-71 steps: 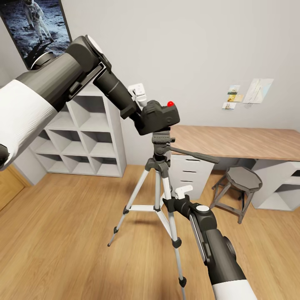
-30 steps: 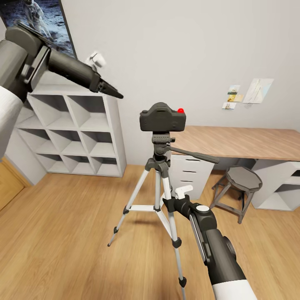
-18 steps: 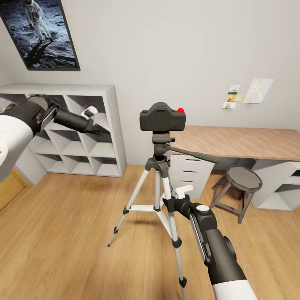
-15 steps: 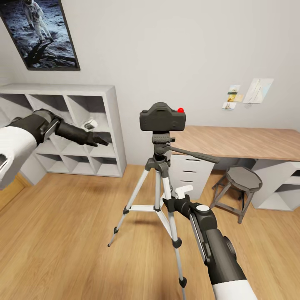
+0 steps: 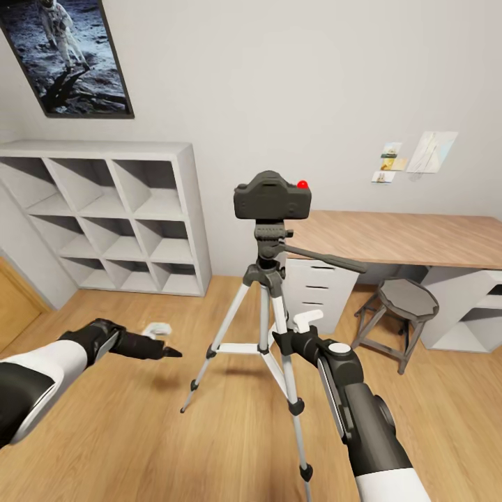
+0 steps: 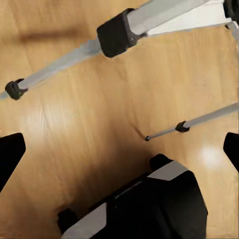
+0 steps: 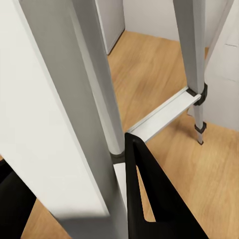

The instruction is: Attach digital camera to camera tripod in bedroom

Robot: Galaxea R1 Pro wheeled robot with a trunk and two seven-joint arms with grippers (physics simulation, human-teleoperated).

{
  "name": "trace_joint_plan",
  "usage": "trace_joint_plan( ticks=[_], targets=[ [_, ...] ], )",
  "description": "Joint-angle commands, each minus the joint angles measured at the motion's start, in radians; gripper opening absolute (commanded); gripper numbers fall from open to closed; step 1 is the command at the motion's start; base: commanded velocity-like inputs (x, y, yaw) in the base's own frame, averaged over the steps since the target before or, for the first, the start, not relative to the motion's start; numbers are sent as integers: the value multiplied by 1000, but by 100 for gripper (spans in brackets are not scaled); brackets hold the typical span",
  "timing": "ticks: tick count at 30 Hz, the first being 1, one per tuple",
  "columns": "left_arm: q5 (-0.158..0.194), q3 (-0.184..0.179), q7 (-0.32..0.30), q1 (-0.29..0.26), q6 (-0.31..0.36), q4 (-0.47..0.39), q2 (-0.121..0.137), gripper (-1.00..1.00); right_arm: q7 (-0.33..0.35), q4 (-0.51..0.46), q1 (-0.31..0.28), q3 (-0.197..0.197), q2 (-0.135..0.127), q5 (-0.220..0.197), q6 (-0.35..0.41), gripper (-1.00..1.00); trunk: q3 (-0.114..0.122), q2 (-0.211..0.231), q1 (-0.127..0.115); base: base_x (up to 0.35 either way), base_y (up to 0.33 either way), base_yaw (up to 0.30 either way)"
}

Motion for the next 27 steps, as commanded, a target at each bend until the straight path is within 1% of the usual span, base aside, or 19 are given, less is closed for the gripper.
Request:
trace_joint_plan(
  ticks=[1,2,3,7,8,12,14,18,19,22,25,26,27],
  targets=[
    [24,0,2,37,-5,-1,0,100,-4,44,-1,-3,0,73,-3,-100,-2,-2,1,0,0,0],
    [36,0,8,73,-19,0,0,100,-4,46,-1,-3,0,74,-3,-100,-2,-2,1,0,0,0],
    [64,1,21,144,-50,0,1,100,-4,50,-1,-4,0,74,-3,-100,-2,-2,1,0,0,0],
    [137,0,60,270,-110,1,0,100,-4,54,-1,-4,0,75,-4,-100,-2,-2,1,0,0,0],
    [179,0,84,326,-135,2,0,100,-3,54,-1,-4,0,76,-3,-100,-2,-2,1,0,0,0],
    [253,0,132,428,-162,2,0,100,-2,52,-1,-4,0,78,-3,-100,-2,-2,1,0,0,0],
    [292,0,180,519,-175,2,2,100,-2,49,-1,-4,0,78,-3,-100,-2,-2,1,0,0,0],
    [310,0,231,597,-181,2,1,100,-2,47,-1,-4,0,78,-3,-100,-2,-2,1,0,0,0],
    [316,0,258,631,-183,2,-1,100,-2,47,-1,-4,0,78,-3,-100,-2,-2,1,0,0,0],
    [321,-1,301,676,-184,1,-7,100,-2,46,-1,-4,0,78,-2,-100,-2,-2,1,0,0,0],
    [323,-1,349,715,-192,1,-22,100,-1,45,-1,-4,0,78,0,-100,-2,-2,1,0,0,0],
    [324,0,390,735,-206,2,-35,100,-1,44,-1,-4,0,78,2,-100,-2,-2,1,0,0,0],
    [325,0,414,743,-216,2,-42,100,-1,43,-1,-4,0,78,2,-100,-2,-2,1,0,0,0]
  ],
)
